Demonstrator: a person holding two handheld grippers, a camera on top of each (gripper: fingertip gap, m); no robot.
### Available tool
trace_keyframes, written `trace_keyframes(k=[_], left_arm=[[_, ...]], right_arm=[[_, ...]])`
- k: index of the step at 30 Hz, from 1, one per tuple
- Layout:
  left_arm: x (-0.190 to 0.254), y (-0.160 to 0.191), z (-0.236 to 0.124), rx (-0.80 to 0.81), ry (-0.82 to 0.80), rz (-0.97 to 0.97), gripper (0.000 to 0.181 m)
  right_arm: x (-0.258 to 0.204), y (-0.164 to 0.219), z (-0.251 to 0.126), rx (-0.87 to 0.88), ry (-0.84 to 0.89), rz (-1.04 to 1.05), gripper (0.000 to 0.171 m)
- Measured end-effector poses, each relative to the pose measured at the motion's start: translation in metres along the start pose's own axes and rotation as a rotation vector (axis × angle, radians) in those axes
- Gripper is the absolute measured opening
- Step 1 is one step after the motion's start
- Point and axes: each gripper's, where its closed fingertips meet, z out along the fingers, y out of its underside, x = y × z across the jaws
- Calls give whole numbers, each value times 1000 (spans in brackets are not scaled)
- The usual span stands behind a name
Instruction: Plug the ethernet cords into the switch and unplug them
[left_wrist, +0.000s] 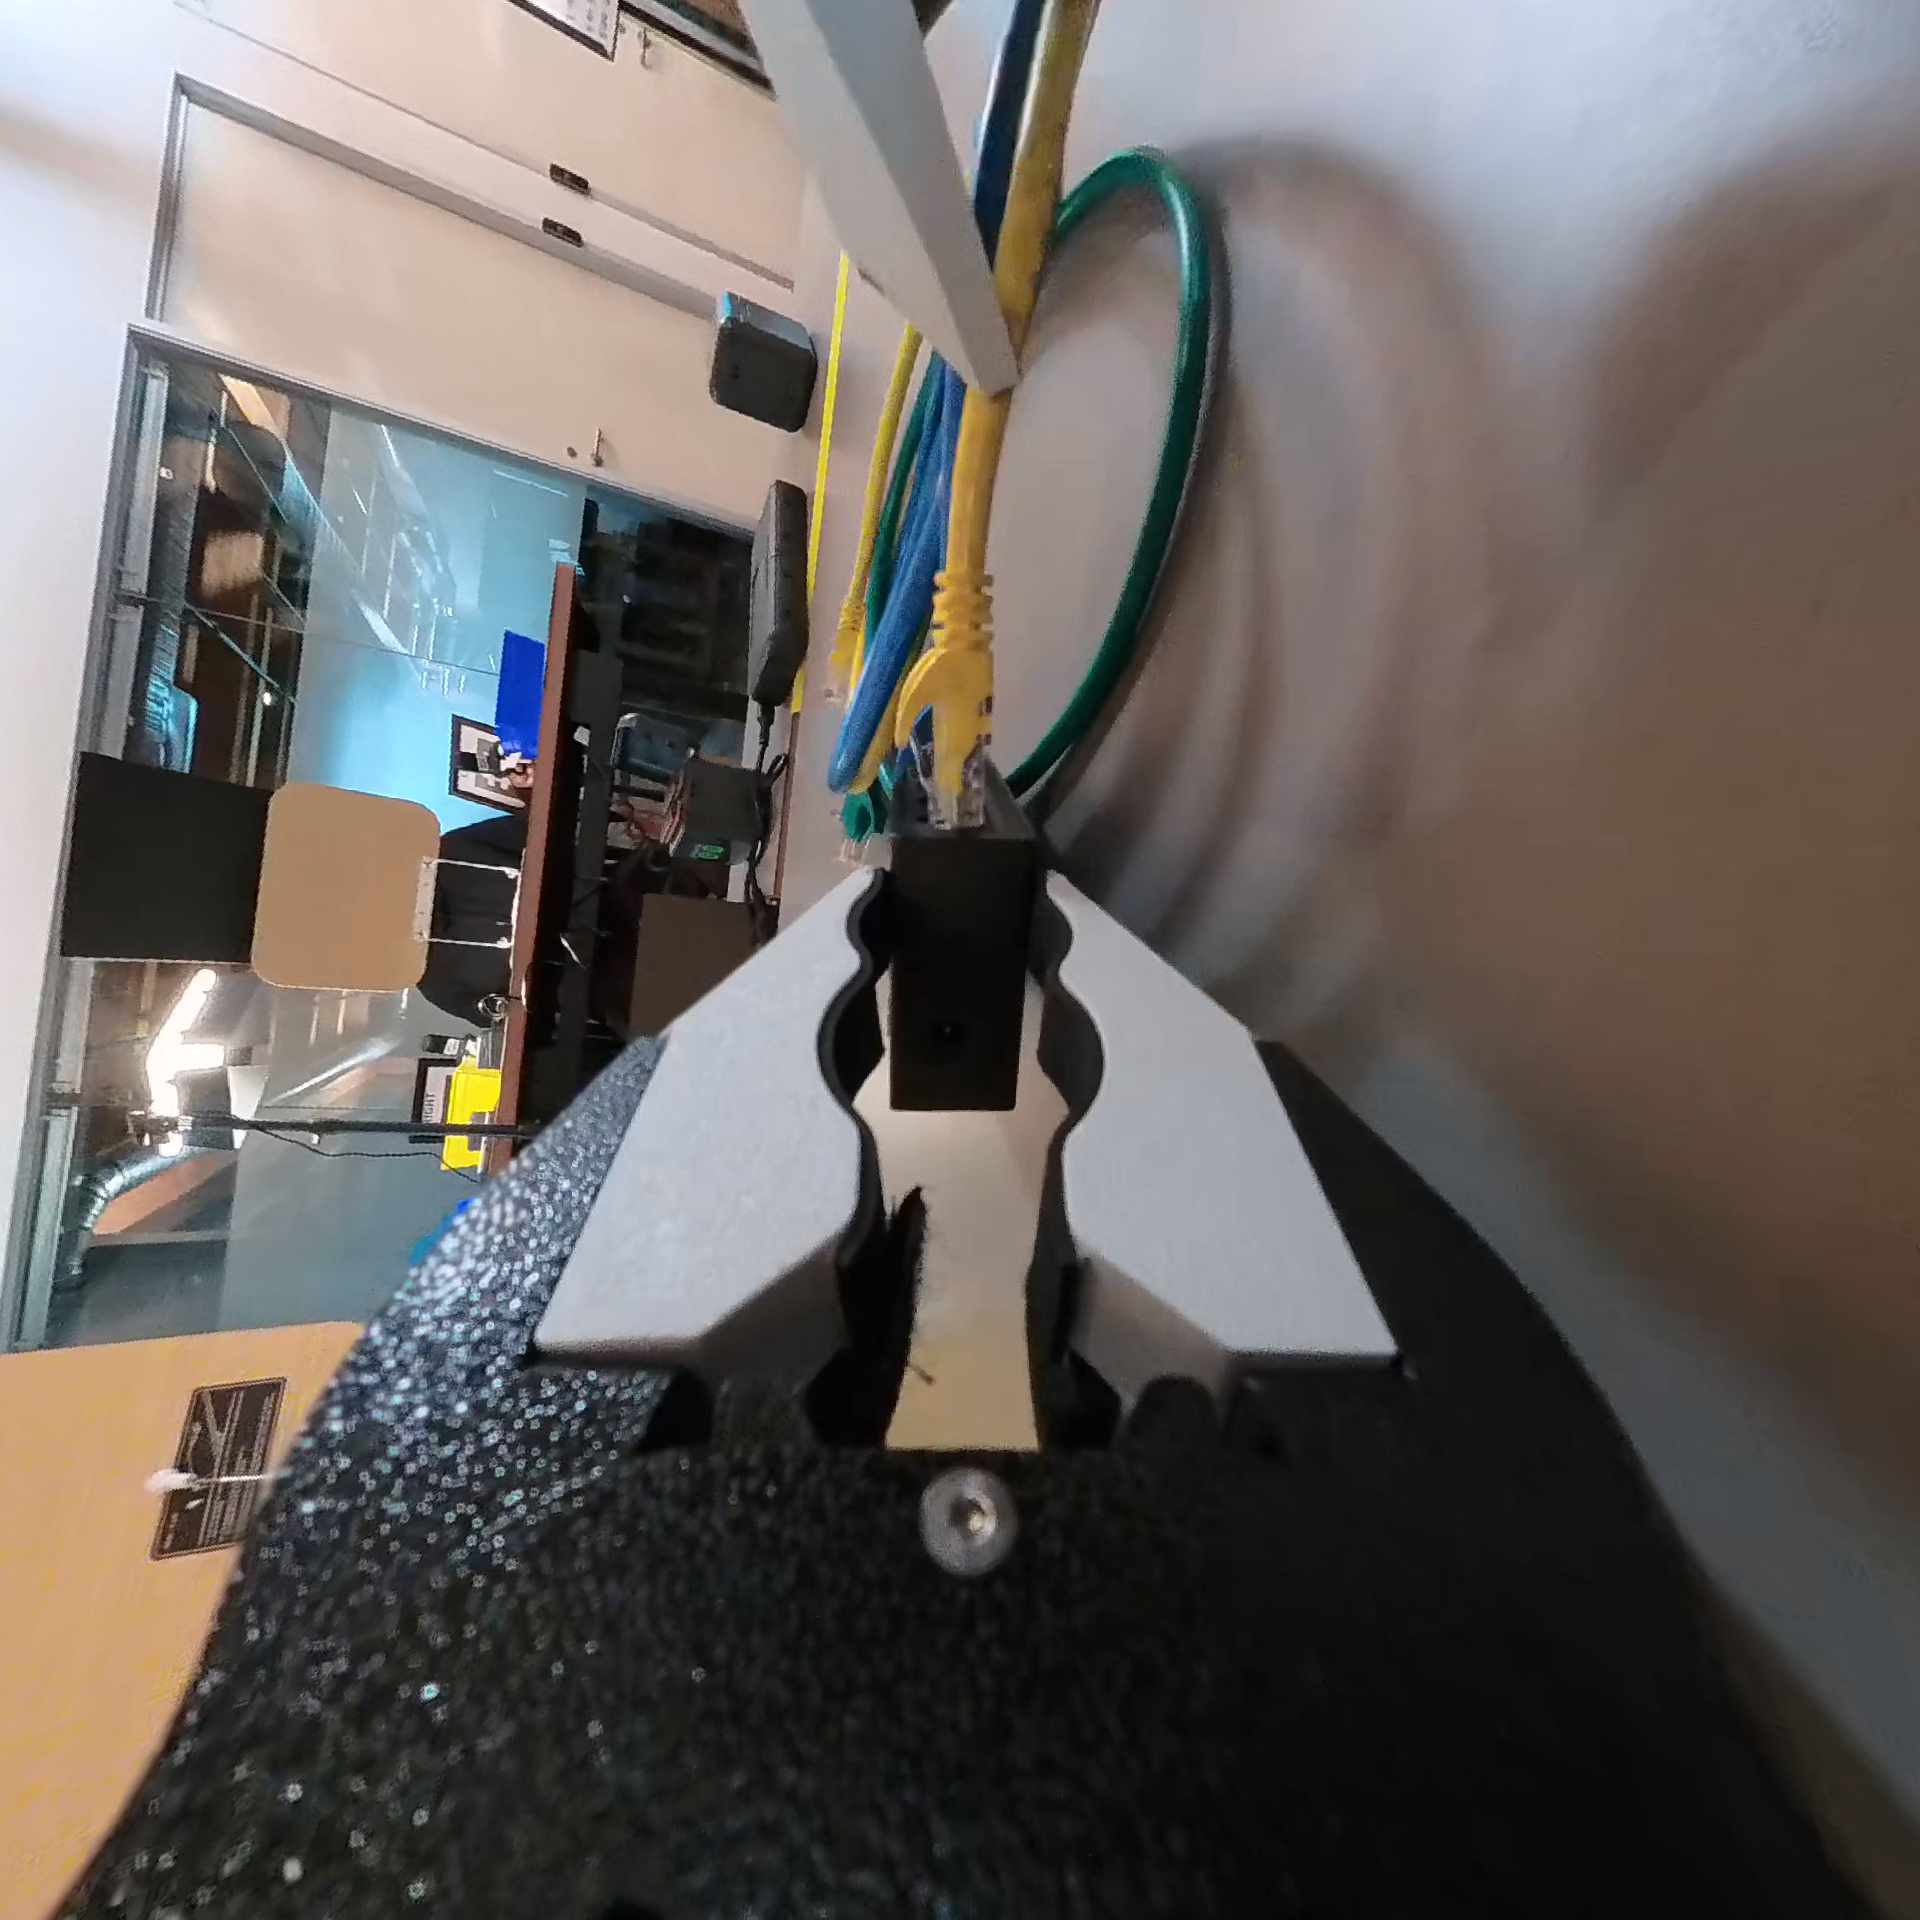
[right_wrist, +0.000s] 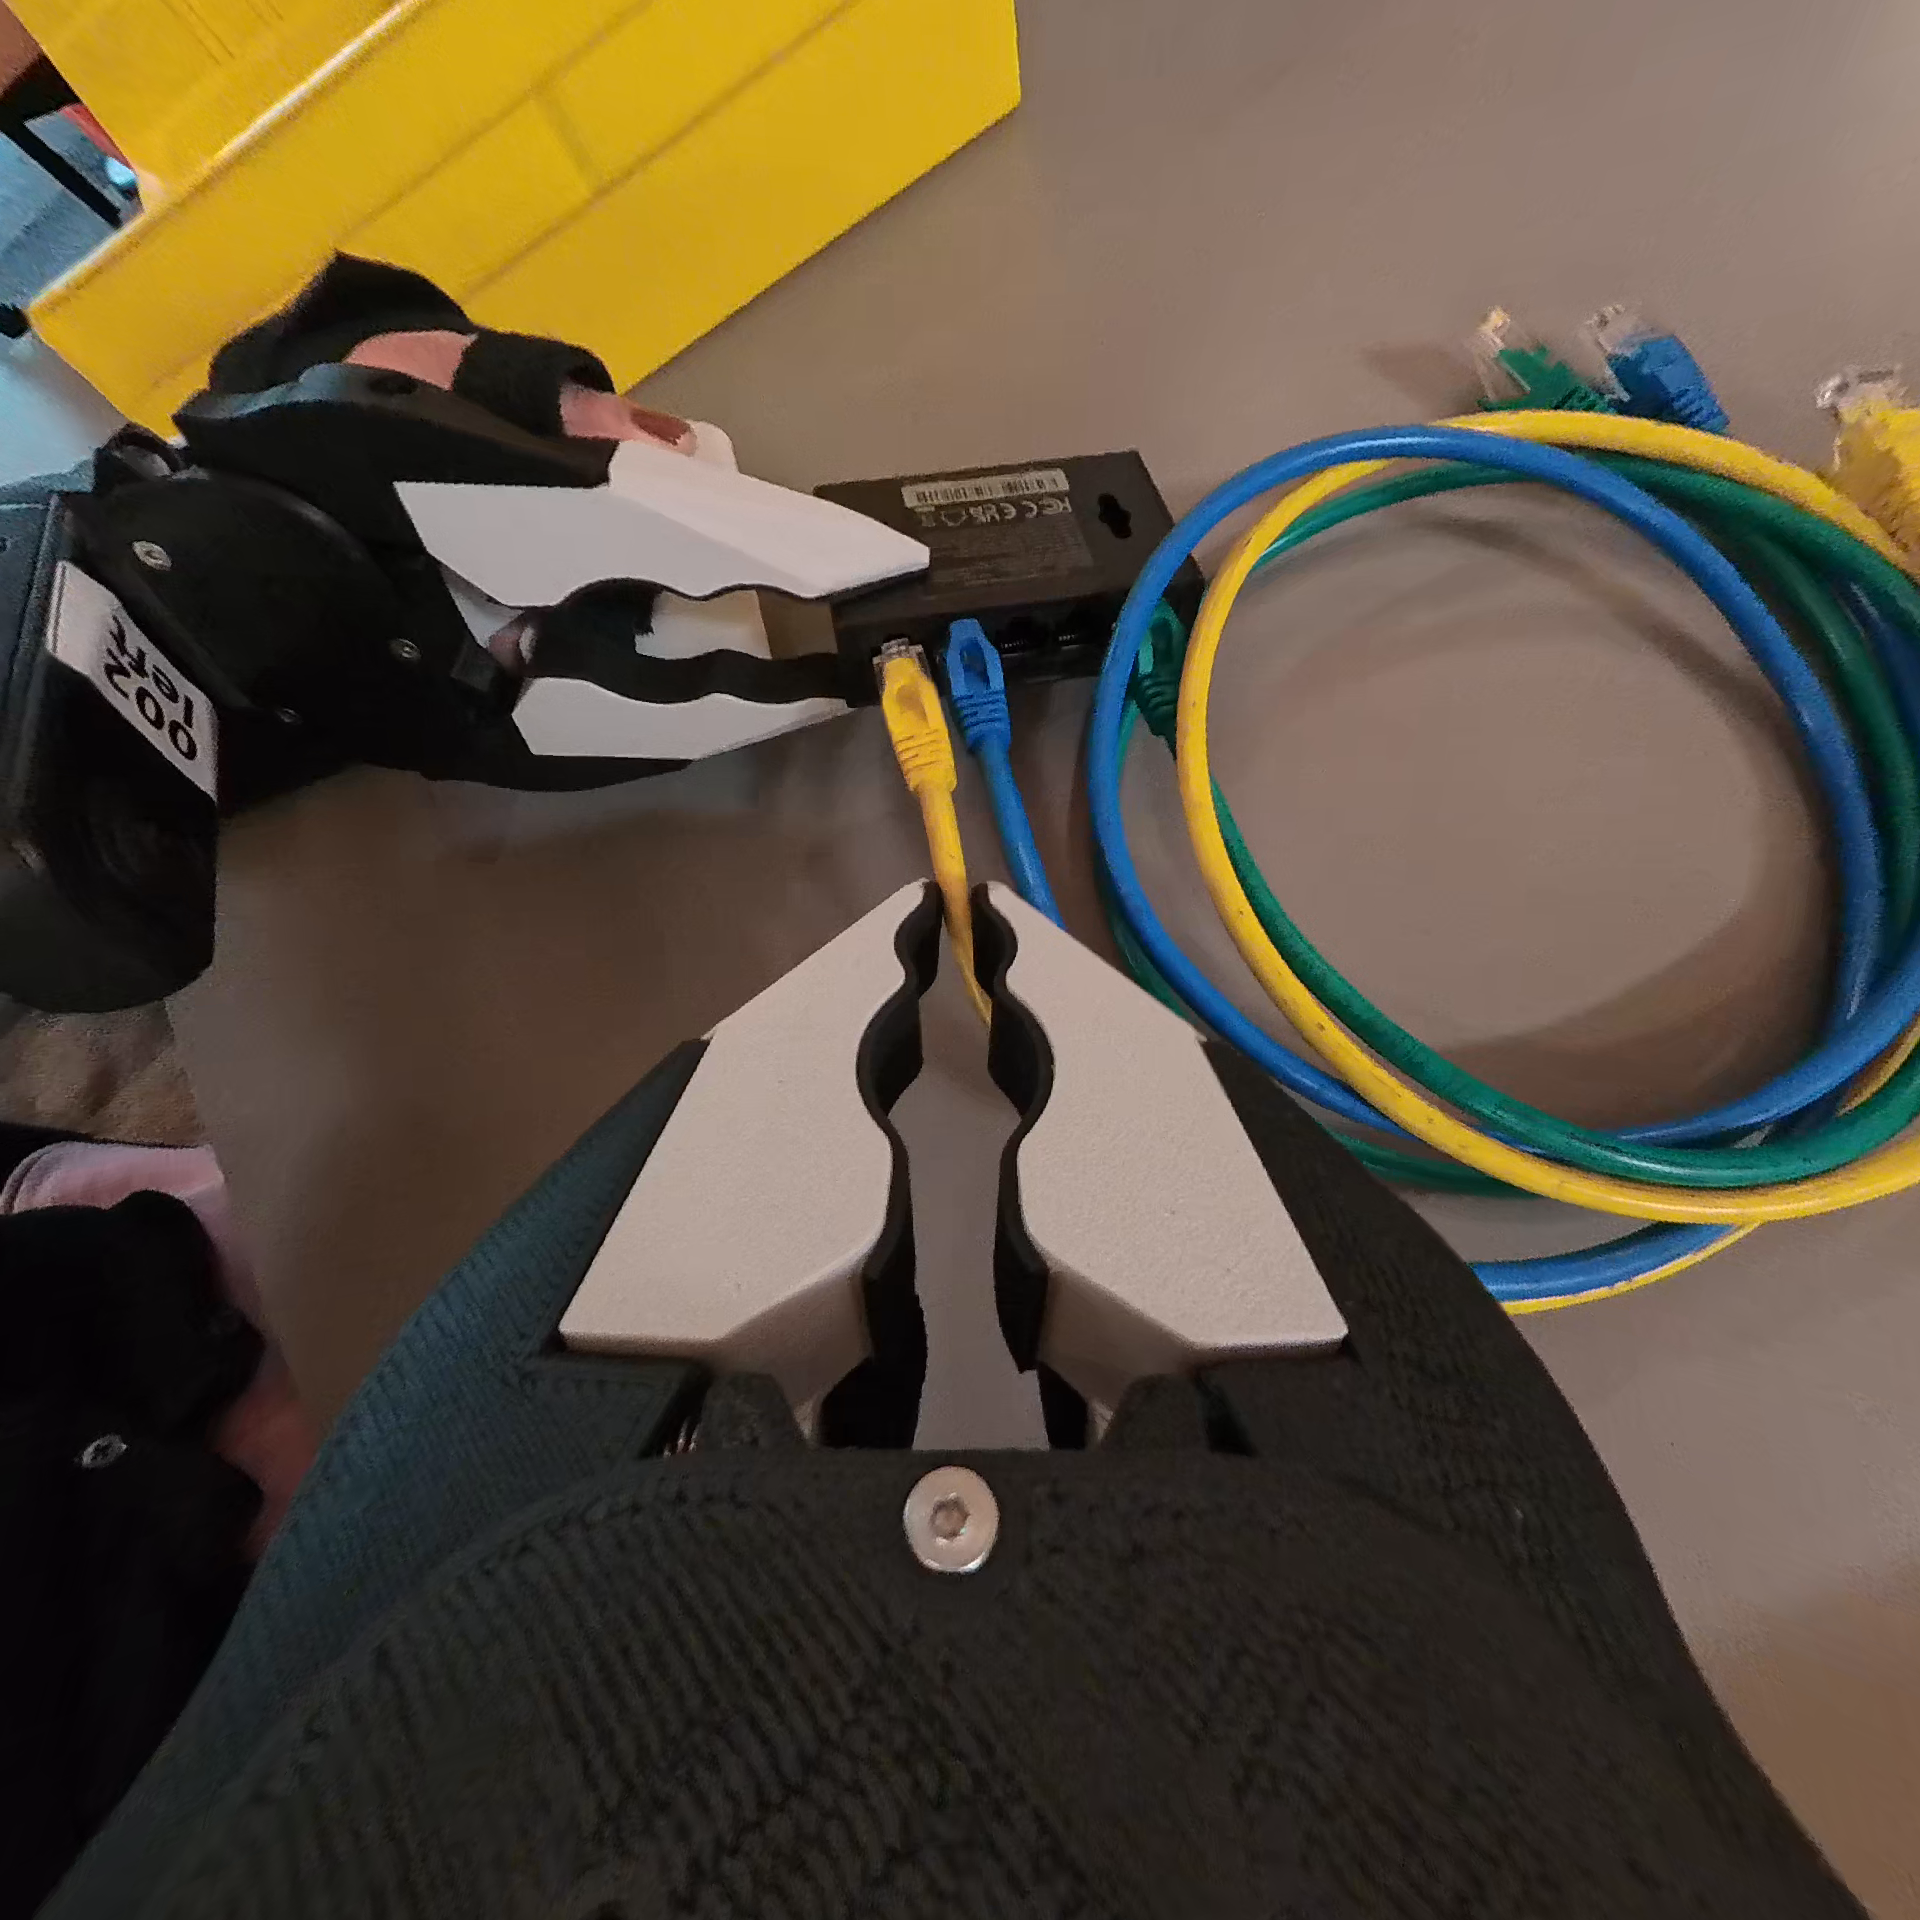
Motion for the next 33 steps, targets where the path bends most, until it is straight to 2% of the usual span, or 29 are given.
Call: trace_keyframes(k=[9, 22, 33], left_arm=[[-2, 0, 0, 14, 3, -47, 23], [-2, 0, -1, 12, 3, -48, 23], [5, -6, 1, -18, -5, 44, 23]], right_arm=[[1, -9, -3, 43, 1, 23, 4], [-4, -6, 3, 5, 2, -11, 4], [-6, -3, 26, -1, 131, -347, 5]])
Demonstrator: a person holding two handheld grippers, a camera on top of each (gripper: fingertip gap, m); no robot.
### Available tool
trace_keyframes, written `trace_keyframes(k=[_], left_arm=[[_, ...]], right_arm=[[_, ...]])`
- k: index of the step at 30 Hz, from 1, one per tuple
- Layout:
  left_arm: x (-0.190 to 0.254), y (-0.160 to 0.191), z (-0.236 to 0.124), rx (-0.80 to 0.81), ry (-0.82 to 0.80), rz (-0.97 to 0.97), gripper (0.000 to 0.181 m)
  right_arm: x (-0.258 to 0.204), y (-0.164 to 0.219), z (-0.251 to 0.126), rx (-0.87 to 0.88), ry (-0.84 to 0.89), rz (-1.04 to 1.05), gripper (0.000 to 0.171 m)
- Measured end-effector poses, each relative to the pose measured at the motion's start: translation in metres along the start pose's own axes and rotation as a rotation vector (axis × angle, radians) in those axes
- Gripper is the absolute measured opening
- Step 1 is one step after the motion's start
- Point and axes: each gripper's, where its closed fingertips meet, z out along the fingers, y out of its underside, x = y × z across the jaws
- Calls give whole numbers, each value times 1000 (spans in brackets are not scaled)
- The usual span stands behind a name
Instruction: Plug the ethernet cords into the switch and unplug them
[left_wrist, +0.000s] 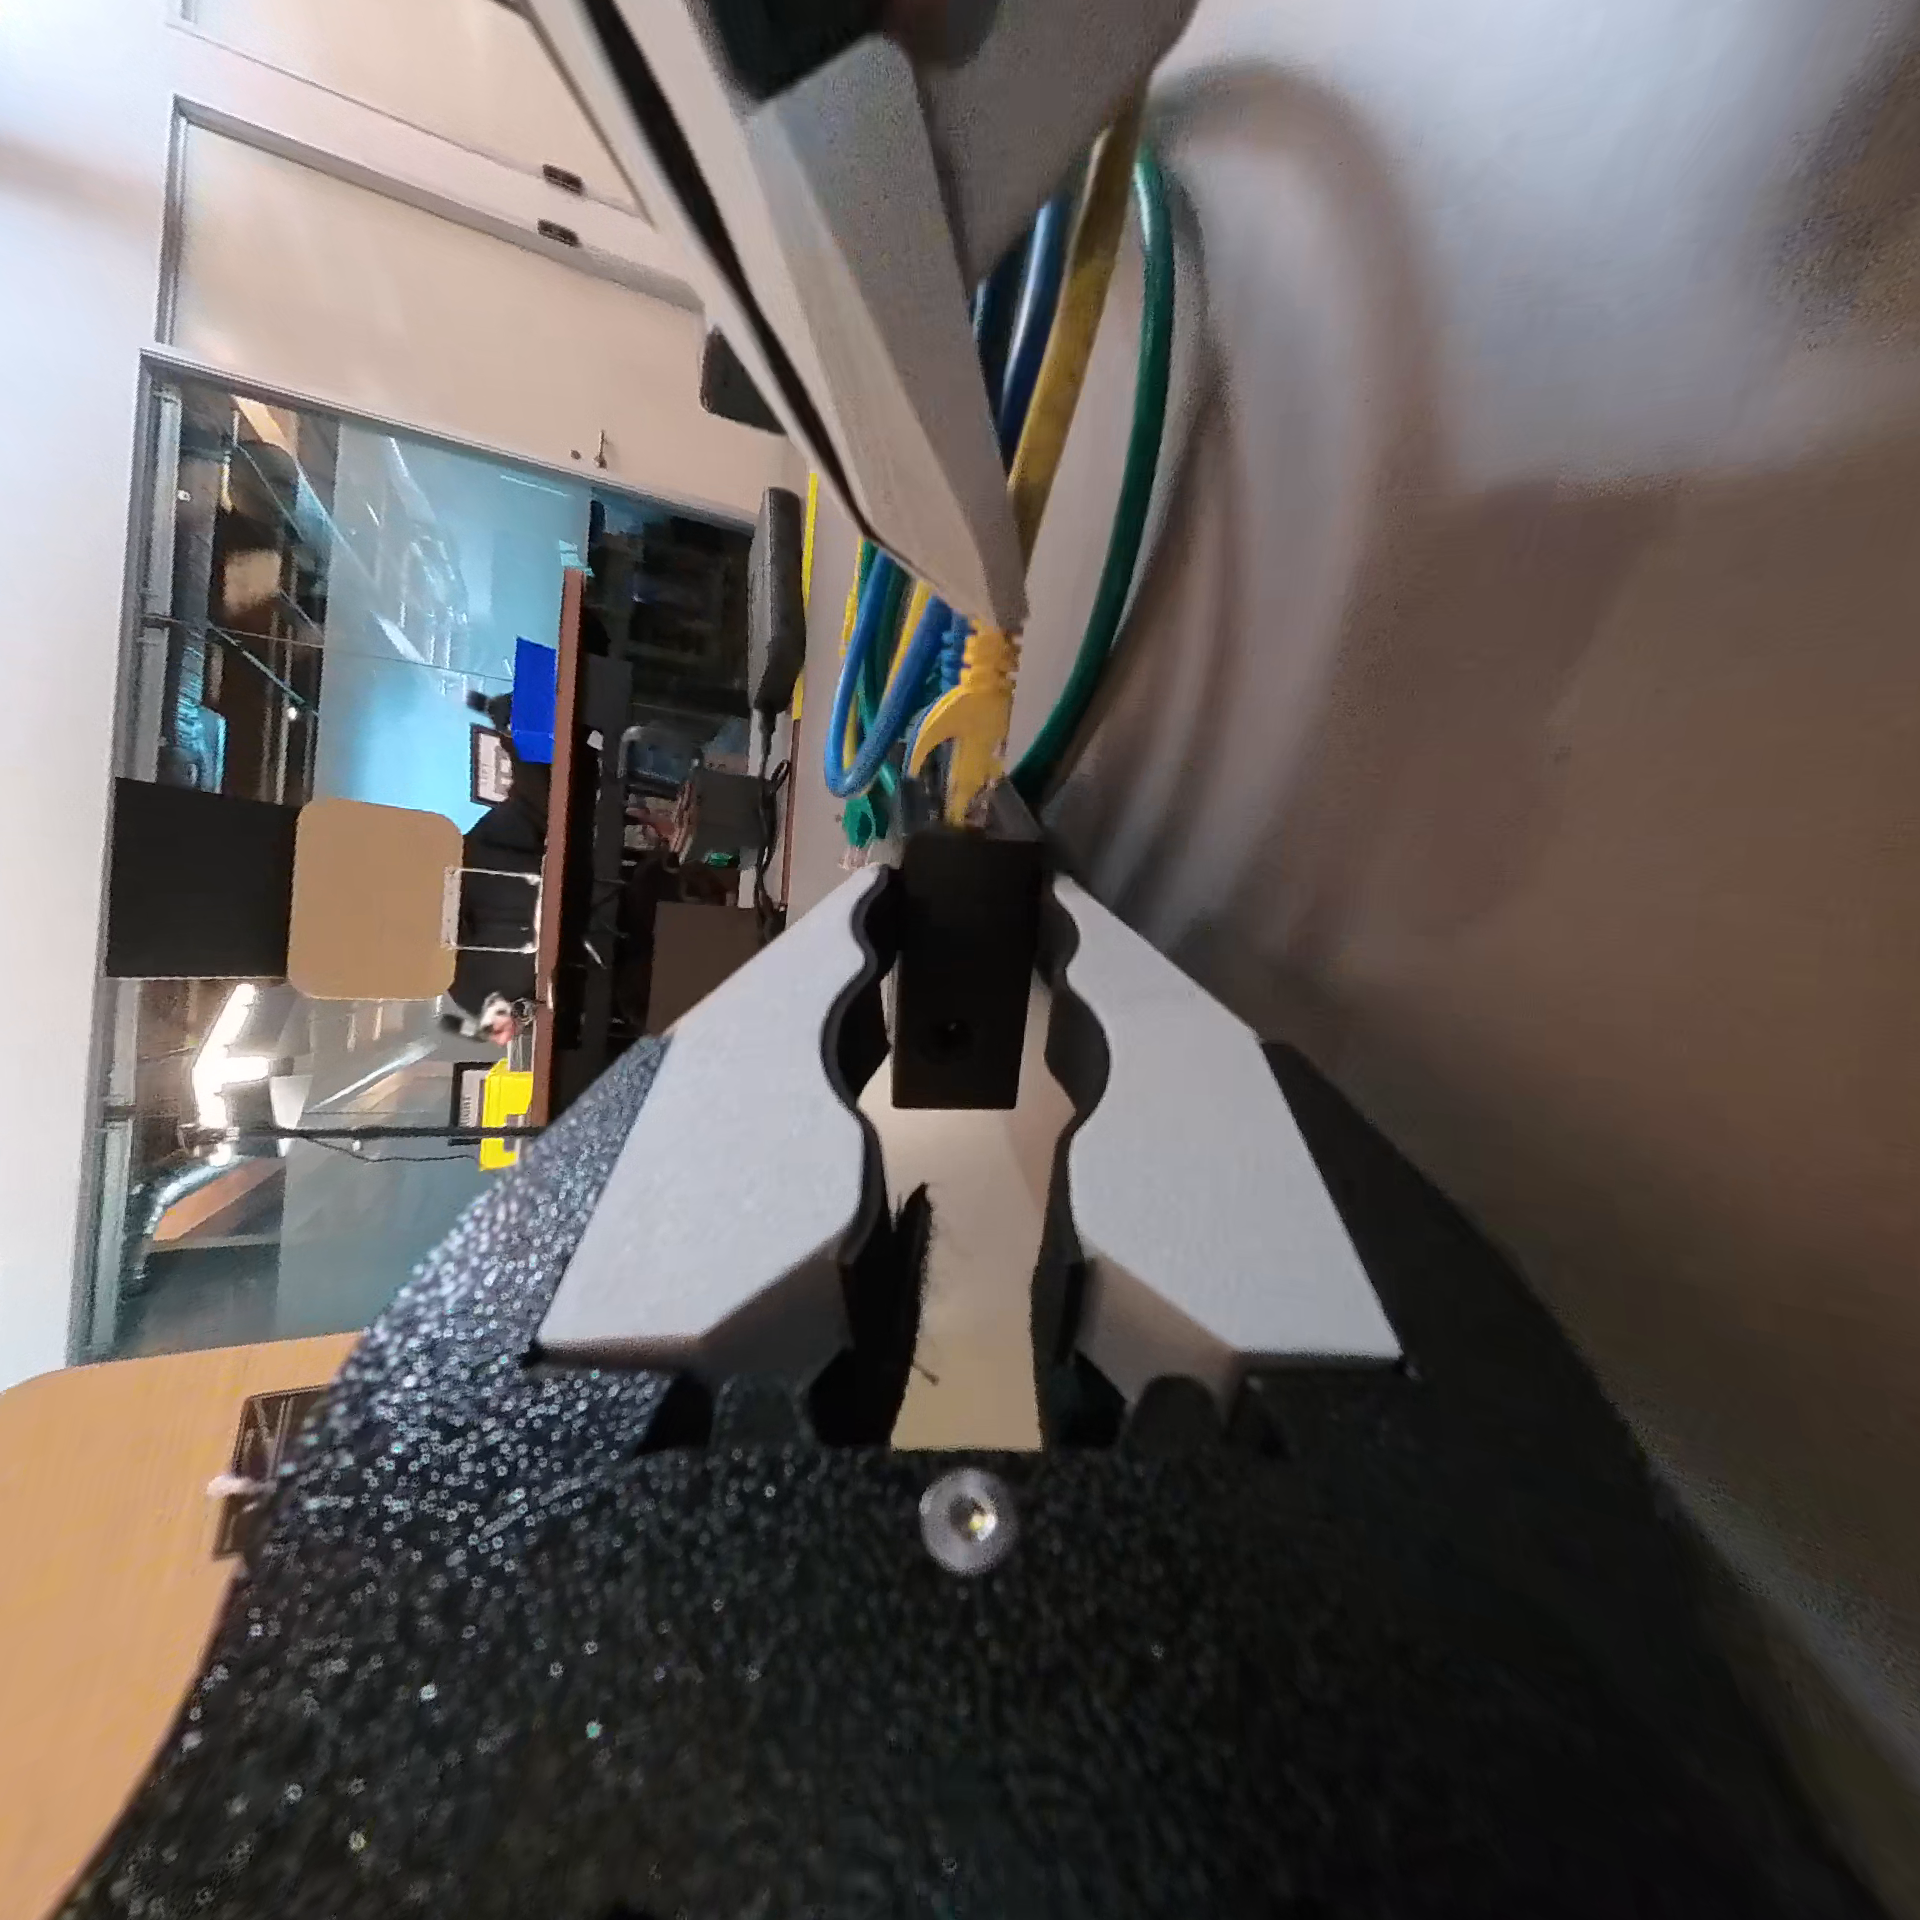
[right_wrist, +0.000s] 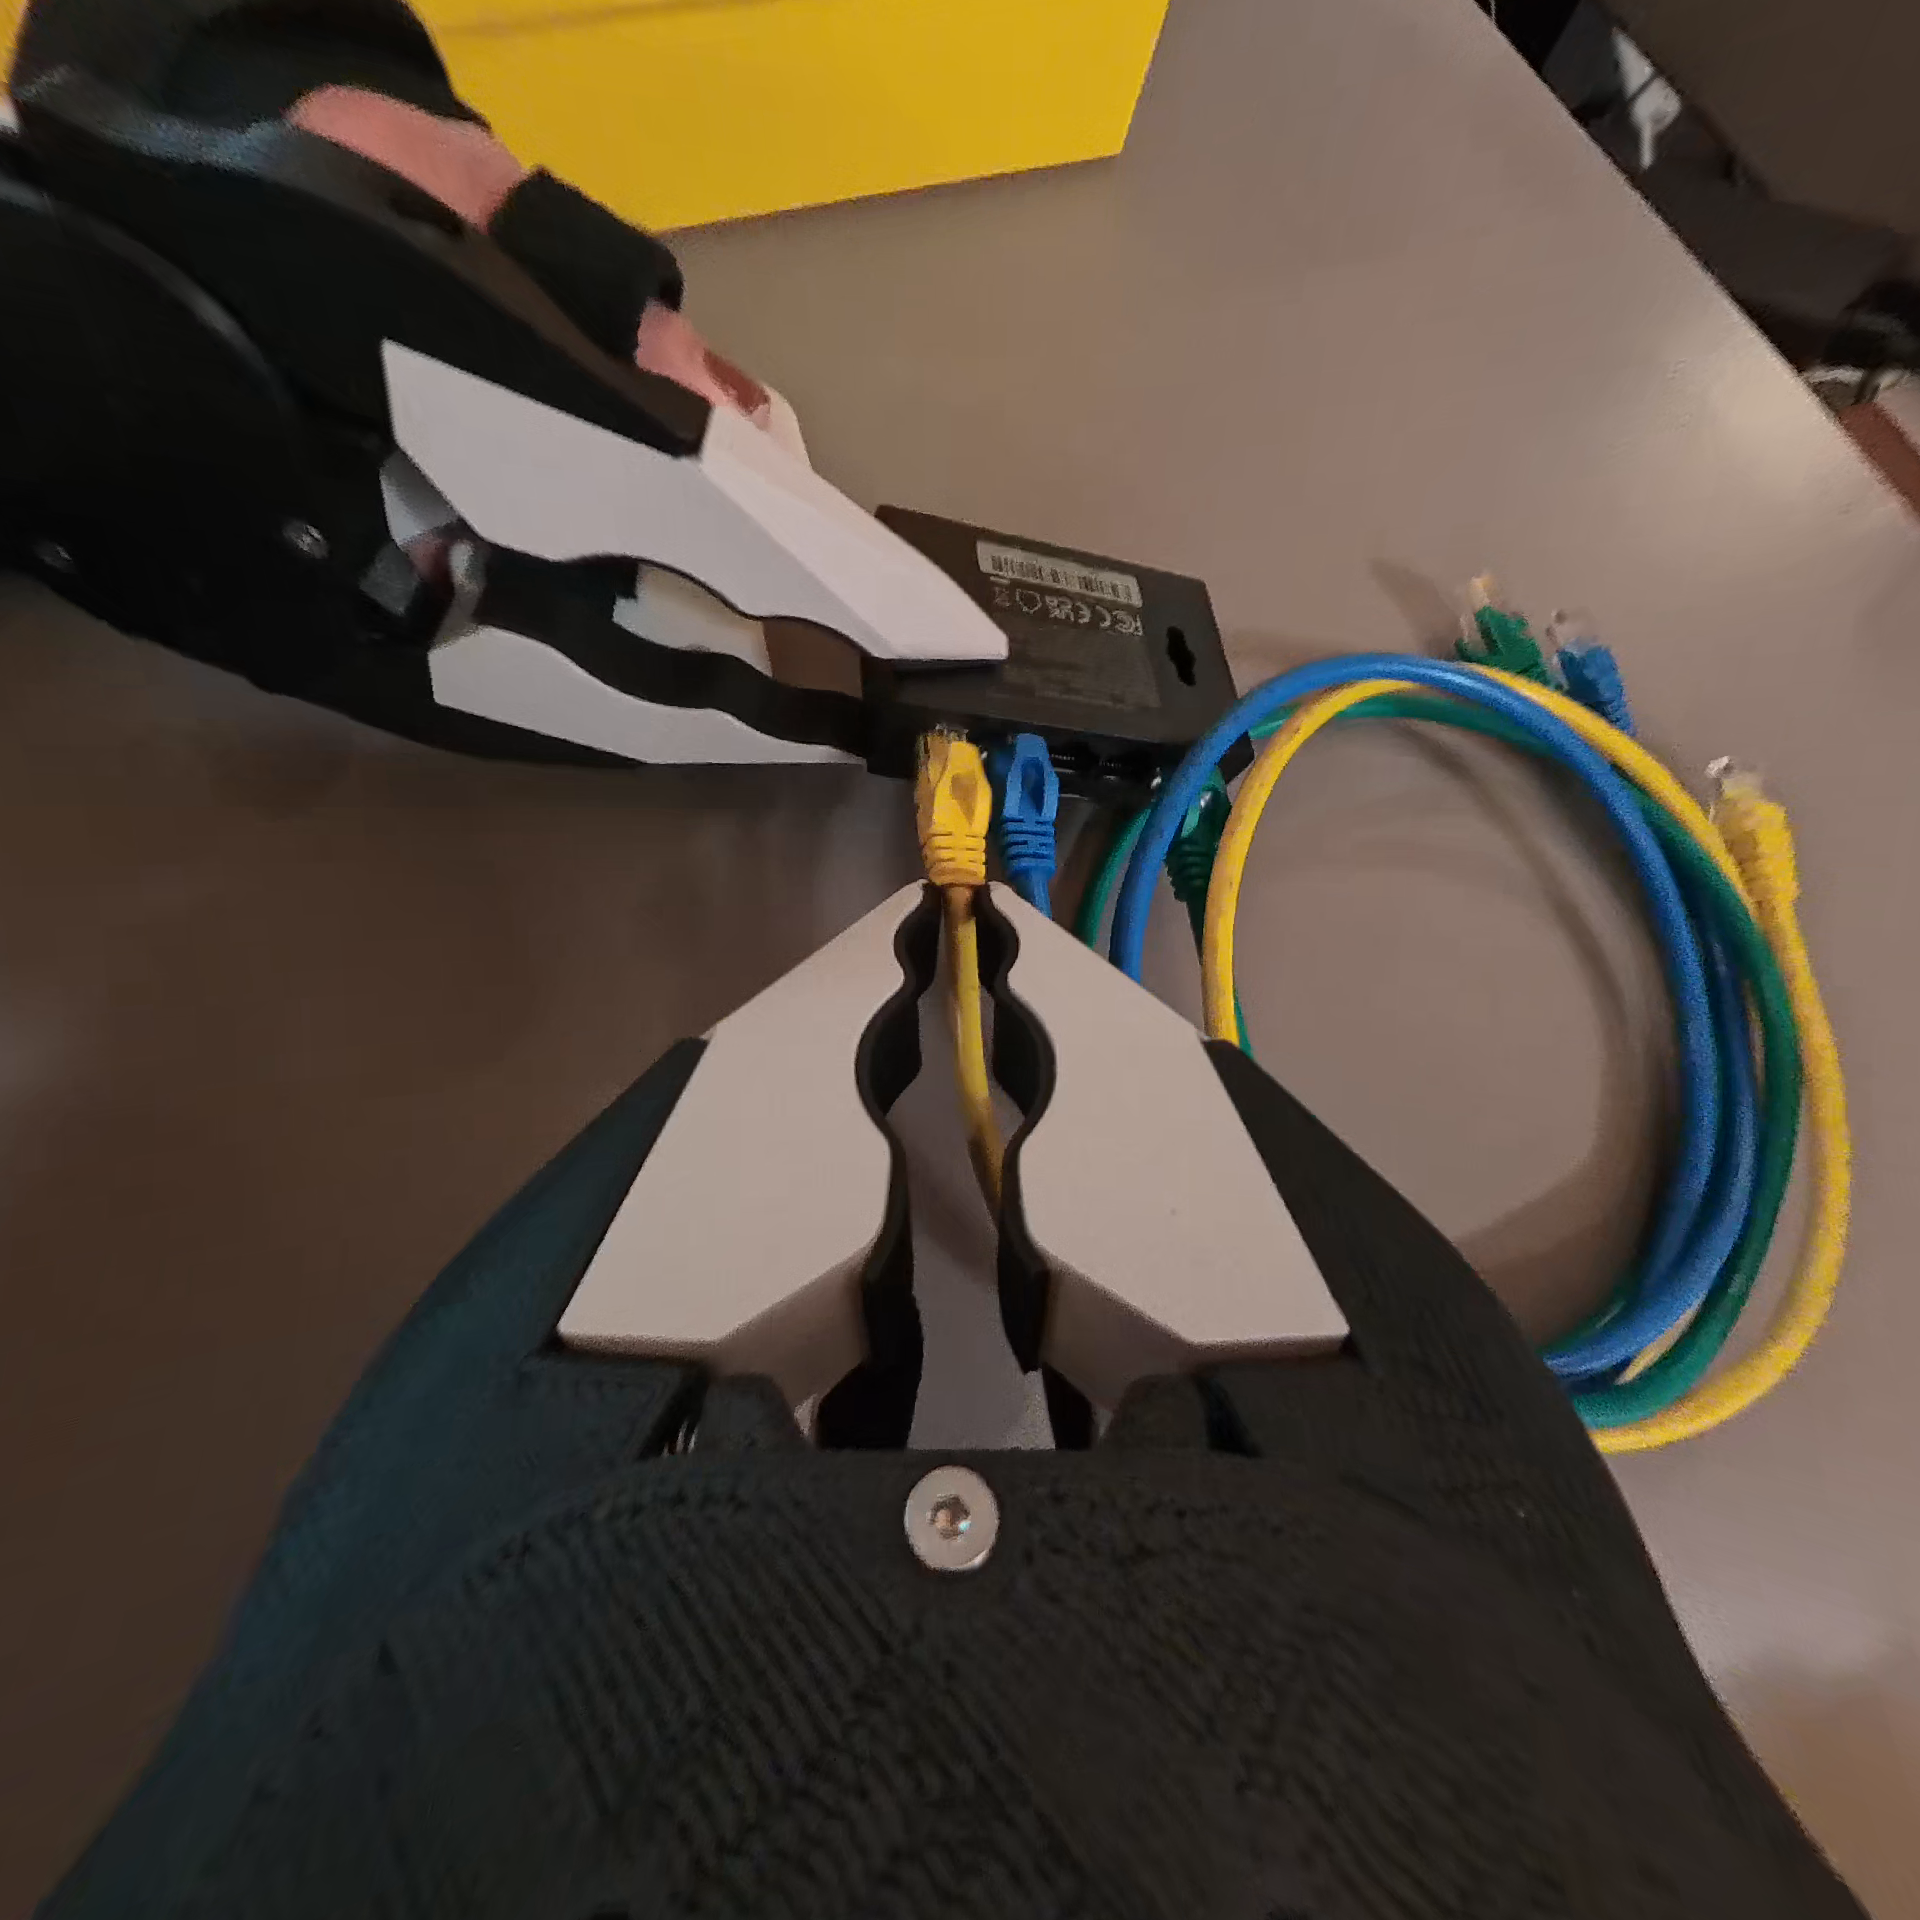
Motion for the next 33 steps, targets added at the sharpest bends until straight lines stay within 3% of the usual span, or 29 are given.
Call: trace_keyframes(k=[10, 24, 29, 33], left_arm=[[0, 2, 0, 11, 26, -91, 24], [0, 9, 5, -23, 12, -144, 25], [-8, 5, 2, 21, 2, -212, 23], [-20, 7, -1, 76, 25, -424, 23]], right_arm=[[-1, -4, 1, 70, 73, -150, 4], [3, -13, 6, 156, 152, -142, 4], [2, -29, -53, 398, 284, -198, 42], [24, -3, -95, 464, 424, -178, 67]])
